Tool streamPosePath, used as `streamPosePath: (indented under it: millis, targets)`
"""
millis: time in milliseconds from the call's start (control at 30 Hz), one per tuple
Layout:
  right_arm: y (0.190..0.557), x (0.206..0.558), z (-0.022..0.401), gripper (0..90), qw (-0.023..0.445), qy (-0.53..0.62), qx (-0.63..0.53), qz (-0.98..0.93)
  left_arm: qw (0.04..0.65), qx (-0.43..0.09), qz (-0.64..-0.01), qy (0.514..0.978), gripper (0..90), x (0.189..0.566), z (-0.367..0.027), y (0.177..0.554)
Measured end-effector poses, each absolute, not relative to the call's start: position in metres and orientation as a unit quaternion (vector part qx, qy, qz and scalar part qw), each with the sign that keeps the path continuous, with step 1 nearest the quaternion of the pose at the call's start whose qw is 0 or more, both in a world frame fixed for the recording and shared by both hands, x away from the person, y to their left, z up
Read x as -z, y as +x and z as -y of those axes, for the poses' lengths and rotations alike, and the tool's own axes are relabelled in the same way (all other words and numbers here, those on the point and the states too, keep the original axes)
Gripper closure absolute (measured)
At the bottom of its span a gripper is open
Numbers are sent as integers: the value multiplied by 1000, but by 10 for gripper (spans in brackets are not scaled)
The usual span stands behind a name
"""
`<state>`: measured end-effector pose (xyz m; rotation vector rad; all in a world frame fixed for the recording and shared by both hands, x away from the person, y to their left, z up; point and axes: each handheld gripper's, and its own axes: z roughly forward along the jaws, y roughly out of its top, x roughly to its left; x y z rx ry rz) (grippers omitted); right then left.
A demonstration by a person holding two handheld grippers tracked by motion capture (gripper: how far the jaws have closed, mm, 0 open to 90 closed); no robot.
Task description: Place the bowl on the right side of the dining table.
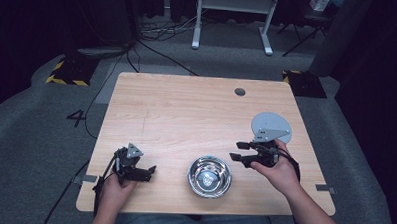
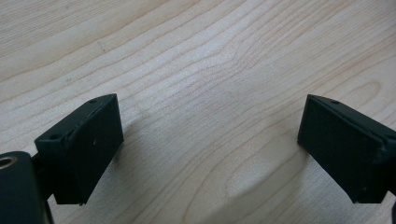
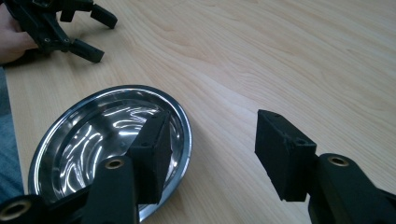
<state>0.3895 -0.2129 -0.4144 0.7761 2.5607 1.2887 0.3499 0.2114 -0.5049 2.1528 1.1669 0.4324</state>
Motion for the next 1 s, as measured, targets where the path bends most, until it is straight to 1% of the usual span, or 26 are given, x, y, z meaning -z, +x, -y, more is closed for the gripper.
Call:
streamPosePath:
  millis: [300,667,1000]
  targets:
    - [398,434,188,462,41,257,-416,-871,322,-165,-444,820,70,505,-211,350]
    - [406,458,173,478,-5,267,-383,-884,322,-165,-444,820,69,505,-211,350]
    - [421,471,165,632,-68,292,-312,-901,322,-165,-444,820,69,505,-211,350]
